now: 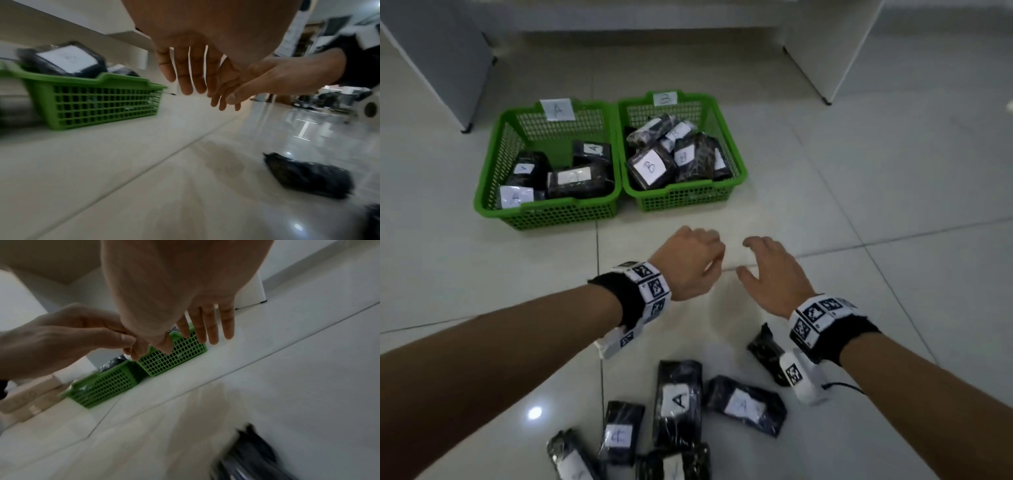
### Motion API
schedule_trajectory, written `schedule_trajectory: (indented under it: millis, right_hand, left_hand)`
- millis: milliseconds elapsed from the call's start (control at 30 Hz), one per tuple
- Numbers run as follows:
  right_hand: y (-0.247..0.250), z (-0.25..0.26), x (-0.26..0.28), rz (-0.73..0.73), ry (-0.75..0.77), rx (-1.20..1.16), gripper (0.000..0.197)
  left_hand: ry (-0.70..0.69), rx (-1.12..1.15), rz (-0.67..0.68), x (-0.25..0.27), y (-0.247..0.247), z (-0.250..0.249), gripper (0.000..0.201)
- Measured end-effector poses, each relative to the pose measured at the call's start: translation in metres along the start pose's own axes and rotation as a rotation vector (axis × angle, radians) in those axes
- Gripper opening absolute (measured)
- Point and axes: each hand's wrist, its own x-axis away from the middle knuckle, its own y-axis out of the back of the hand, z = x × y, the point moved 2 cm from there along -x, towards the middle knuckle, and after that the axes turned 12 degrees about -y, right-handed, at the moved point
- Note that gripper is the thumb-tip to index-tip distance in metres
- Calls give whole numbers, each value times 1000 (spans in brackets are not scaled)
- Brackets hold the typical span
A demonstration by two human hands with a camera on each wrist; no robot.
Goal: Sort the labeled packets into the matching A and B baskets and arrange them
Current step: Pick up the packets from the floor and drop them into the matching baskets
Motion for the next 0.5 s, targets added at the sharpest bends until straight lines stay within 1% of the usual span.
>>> schedule_trajectory:
  millis: [67, 133, 200, 300, 367, 400, 433, 500]
  right_hand:
    - [-1, -17, 31, 108, -55, 27, 49]
    - [-3, -34, 58, 175, -126, 33, 50]
    - [-5, -49, 79, 202, -190, 47, 55]
    - [-17, -63, 98, 272, -245, 78, 67]
    - [-30, -69, 108, 316, -250, 84, 72]
    - [-35, -71, 111, 326, -246, 77, 70]
    - [-40, -72, 113, 328, -246, 68, 66]
    - [-42, -73, 114, 312, -255, 30, 57]
  left_hand:
    - [-63, 82, 138, 3, -10, -29, 24]
    - [-124, 165, 250, 5, -19, -56, 22]
    - [-201, 213, 362, 10, -28, -81, 32]
    - [-284, 234, 517, 17, -42, -107, 57]
    - [-361, 180, 581, 23, -54, -120, 74]
    - [-390, 159, 597, 27, -60, -124, 79]
    - [-403, 154, 612, 31, -65, -126, 80]
    - [-397, 163, 638, 39, -76, -127, 73]
